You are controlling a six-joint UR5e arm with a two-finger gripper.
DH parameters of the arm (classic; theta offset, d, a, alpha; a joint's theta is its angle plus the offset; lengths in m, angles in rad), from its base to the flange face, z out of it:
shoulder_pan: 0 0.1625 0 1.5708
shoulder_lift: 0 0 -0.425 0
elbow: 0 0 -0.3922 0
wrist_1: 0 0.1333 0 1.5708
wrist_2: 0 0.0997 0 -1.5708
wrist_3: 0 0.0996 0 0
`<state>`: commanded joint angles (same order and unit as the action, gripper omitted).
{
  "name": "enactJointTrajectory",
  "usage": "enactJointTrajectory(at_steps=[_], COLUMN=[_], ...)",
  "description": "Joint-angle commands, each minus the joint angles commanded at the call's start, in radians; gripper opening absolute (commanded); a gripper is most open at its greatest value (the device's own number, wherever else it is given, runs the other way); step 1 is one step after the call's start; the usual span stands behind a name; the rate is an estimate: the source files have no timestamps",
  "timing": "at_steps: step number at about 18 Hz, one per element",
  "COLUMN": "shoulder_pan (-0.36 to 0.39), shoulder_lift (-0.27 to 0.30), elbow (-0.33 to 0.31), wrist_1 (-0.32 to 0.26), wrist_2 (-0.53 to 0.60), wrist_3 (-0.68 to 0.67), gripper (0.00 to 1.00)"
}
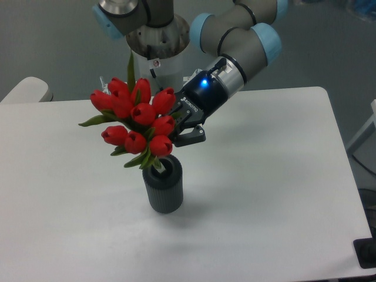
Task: Insert the flowers into the vase
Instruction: 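Push the bouquet stems down into the vase with the gripper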
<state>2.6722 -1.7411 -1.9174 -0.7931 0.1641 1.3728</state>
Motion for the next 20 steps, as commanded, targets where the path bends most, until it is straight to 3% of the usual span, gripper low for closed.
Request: enactJointTrajectory(at_steps=[8, 20], shoulder_pan=[0.006, 0.032], shoulder_lift=[-0.012, -0.052], elbow=[-0.069, -0.114], wrist_1=[-0.002, 0.002], wrist_2=[0.000, 0.002], wrist_3=[0.104, 0.183], gripper=[0.27, 0.27])
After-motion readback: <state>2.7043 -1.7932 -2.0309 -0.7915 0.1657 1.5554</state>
